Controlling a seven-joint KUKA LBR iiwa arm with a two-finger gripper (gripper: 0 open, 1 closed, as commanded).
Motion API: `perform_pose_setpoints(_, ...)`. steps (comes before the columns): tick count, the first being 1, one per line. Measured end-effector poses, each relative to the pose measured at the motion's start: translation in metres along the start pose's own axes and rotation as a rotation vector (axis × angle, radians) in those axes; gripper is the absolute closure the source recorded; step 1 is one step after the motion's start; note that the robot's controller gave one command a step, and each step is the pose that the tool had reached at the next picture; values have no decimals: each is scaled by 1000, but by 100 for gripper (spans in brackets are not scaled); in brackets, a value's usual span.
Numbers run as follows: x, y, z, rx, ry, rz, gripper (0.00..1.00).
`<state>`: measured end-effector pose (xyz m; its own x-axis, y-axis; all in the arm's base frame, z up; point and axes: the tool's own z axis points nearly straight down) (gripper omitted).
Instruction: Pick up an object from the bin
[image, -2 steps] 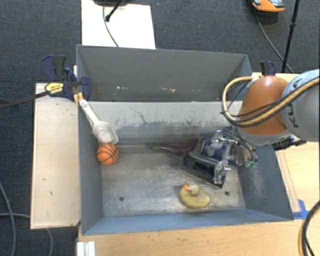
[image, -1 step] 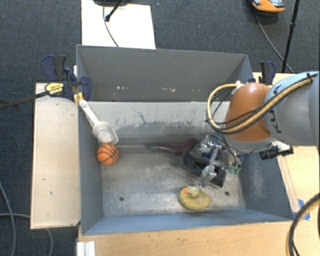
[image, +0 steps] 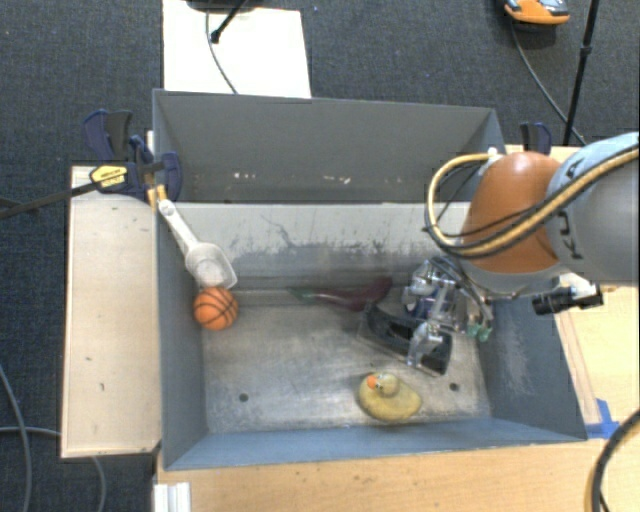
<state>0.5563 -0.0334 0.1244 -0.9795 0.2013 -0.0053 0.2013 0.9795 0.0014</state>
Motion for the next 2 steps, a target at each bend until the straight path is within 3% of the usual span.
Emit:
perform_pose_setpoints(1,8,7,44,-7,-2,75,0)
perform_pose_setpoints(2,8,3,43,0,2,82,100)
